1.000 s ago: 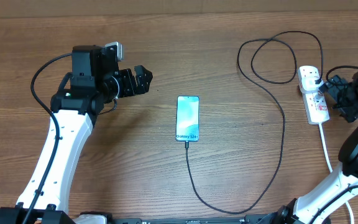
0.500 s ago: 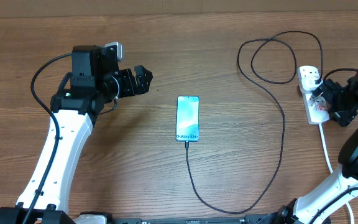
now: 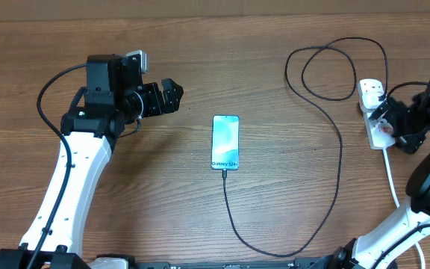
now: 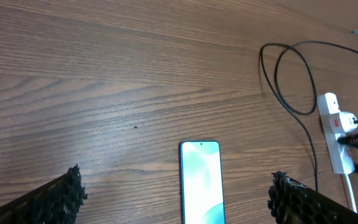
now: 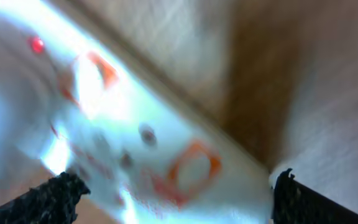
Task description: Plug charger to phone and switch on socket
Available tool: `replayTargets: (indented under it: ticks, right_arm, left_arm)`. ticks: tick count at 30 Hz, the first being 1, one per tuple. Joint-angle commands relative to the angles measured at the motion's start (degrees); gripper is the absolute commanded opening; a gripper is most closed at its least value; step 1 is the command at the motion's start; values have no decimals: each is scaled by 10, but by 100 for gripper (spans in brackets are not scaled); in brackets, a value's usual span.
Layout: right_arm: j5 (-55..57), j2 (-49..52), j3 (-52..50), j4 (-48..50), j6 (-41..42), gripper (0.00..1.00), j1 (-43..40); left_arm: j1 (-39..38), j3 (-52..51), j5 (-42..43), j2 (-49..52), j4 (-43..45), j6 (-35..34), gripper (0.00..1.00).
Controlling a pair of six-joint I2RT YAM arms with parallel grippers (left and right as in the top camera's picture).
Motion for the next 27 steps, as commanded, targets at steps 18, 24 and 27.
replayTargets:
  ticks: [18,24,27]
  right_arm:
    - [8,-49,23,12,-5,100,-1]
    - [8,-49,23,17,-5,100,-1]
    - [8,-49,23,17,-5,100,-1]
  left_arm:
    - [3,4,-2,-5,0,-2,100]
    - [3,4,-2,-5,0,-2,100]
    - [3,4,-2,-5,0,-2,100]
